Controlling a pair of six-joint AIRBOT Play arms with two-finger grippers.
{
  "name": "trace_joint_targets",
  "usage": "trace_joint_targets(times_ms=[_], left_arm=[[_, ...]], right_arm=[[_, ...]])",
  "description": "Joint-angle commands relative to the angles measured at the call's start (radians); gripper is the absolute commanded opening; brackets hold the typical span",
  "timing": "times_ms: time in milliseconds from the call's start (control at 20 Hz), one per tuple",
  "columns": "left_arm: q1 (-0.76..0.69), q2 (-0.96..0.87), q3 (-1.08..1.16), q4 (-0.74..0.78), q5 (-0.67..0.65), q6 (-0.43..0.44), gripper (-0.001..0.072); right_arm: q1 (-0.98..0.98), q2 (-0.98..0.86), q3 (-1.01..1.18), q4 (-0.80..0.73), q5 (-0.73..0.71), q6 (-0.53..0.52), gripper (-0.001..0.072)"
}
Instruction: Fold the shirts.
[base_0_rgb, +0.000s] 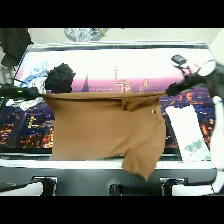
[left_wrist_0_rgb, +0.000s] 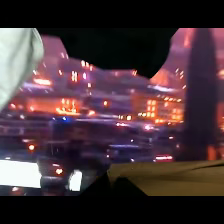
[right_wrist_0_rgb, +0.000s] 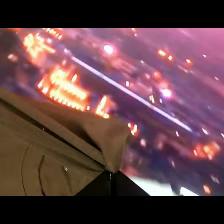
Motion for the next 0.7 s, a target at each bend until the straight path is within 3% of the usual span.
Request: trace_joint_targets(times_ms=[0,100,200,300,450,650], left_arm=[[0.000,-0.232,0.083,-0.091,0.045,0.004,0.0025],[0.000,-0.288,0.148,-0.108,0.044,0.005,0.0025],[0.006,-0.288,0.183,-0.107,0.029,0.047,0.0025],[0.016,-0.280,0.216,-0.105,-0.082,0.071,0.0025],[0.018,-0.286,0.198,-0.099,-0.373,0.054,0.0024],[0.014,-0.287,0.051,-0.098,-0.463,0.023,0.0023]], right_arm=[[0.040,-0.153,-0.011,0.038,-0.267,0.147,0.0031],[0.038,-0.149,-0.001,0.042,-0.323,0.183,0.0031],[0.038,-0.125,0.020,0.034,-0.241,0.110,0.0032],[0.038,-0.076,0.020,-0.020,-0.082,0.069,0.0032],[0.039,-0.054,-0.009,-0.084,0.231,0.129,0.0032],[0.039,-0.056,-0.179,-0.022,0.183,0.166,0.0031]])
